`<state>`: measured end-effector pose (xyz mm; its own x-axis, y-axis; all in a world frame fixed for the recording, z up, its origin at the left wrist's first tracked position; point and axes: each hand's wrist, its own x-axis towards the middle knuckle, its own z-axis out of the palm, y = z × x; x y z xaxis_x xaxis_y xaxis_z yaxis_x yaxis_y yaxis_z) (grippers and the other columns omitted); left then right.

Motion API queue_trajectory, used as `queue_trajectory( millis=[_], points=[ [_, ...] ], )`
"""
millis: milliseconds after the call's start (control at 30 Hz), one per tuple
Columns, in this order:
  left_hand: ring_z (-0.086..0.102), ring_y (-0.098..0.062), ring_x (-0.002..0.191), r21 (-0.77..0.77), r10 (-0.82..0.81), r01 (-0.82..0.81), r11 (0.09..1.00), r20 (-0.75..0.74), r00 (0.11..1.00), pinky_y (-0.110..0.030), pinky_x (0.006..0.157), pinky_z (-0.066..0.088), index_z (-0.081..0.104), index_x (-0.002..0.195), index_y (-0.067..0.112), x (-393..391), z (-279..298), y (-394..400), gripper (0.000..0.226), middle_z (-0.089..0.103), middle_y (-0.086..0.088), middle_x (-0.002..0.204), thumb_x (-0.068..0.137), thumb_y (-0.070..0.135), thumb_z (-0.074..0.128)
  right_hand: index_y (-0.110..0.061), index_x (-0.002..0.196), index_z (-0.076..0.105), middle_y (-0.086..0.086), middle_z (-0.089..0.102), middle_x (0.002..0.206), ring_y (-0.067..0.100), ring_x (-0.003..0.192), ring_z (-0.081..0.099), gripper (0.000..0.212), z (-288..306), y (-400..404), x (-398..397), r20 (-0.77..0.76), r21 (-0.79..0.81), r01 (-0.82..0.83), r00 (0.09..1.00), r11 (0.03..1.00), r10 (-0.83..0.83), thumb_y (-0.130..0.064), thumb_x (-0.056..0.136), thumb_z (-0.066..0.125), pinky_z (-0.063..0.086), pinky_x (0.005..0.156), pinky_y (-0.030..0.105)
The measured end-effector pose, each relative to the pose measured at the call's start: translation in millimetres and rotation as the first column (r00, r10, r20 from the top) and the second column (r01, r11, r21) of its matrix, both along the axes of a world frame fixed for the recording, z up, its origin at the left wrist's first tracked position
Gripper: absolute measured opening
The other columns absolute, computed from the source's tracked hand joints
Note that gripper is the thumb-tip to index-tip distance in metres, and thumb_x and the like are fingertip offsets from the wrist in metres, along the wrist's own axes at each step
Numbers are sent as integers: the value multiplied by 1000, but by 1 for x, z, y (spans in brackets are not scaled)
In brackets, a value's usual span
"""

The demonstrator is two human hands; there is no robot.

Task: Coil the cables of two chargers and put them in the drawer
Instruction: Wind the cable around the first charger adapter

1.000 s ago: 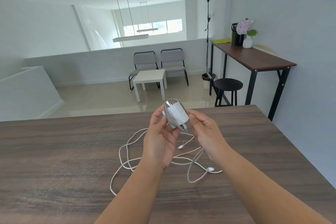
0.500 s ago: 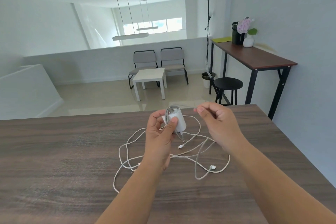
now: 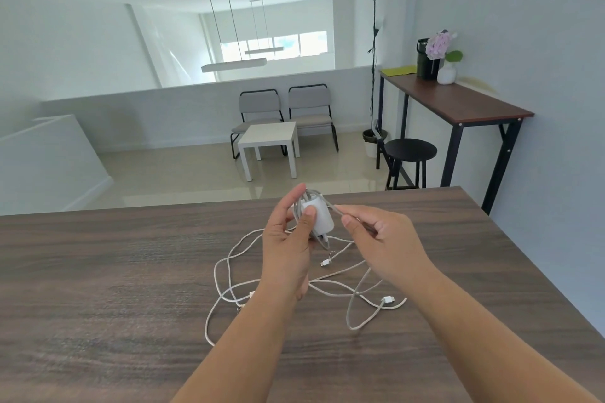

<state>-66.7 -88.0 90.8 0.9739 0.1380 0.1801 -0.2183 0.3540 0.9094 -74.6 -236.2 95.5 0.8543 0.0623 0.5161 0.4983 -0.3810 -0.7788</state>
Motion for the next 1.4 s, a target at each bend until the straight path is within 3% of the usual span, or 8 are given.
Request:
queue_trajectory(
  millis=[167,333,633,767,933,1133,1267,1400],
  points=[
    [63,-15,79,-16,-1,1,1000,-4,1000,-40,72,55,69,111,36,-4,-1,-3,33,63,-12,112,91,10,63,-26,110,72,-21,73,91,-8,75,64,25,-5,-2,-2,-16,30,-4,1000,1000,4,-12,93,60,42,70,4],
    [61,-22,82,-105,-11,7,994,-36,999,-35,63,55,65,117,31,0,4,0,33,66,-9,94,94,8,60,-23,104,73,-27,58,56,0,51,48,21,-15,2,-3,-44,67,-19,999,998,22,-12,93,60,34,55,7],
    [70,-22,89,-394,-339,270,879,-116,934,-35,75,62,61,119,9,-10,18,4,38,66,-14,105,81,12,62,-37,95,72,-15,74,85,5,67,58,31,-20,2,7,-120,264,-9,992,964,43,-8,92,61,52,68,28],
    [69,-21,91,-332,-354,317,888,-57,934,-33,77,61,61,116,9,-9,19,5,35,72,-9,99,82,15,60,-35,95,72,-15,72,76,1,61,54,29,-24,5,6,-147,349,2,988,937,53,-8,92,61,48,65,21],
    [65,-7,80,-246,-352,337,909,-18,936,-16,61,52,63,115,14,-9,16,4,30,71,0,99,87,18,57,-39,96,73,-7,73,81,11,63,51,28,-26,3,8,-173,371,29,984,928,39,-14,92,63,50,69,39],
    [68,-16,84,-297,-435,401,867,-57,898,-20,68,59,56,126,11,-7,12,4,44,72,-6,105,83,14,62,-37,93,73,8,66,70,8,61,52,29,-25,3,10,-130,308,51,991,950,-11,-12,94,59,44,61,21],
    [70,-21,86,-203,-380,364,909,-48,924,-24,70,61,59,126,20,-10,12,0,52,68,-8,112,77,7,66,-44,73,67,-14,57,55,0,54,48,36,-27,8,7,-151,161,53,988,986,-28,-14,92,61,36,54,9],
    [71,-13,81,114,-160,160,981,-11,987,-24,68,58,64,118,25,-2,12,3,44,61,-5,114,81,4,73,-28,97,76,-23,69,75,-10,70,61,17,-35,14,2,-146,8,47,988,999,-45,-19,92,63,40,64,4]
  ],
)
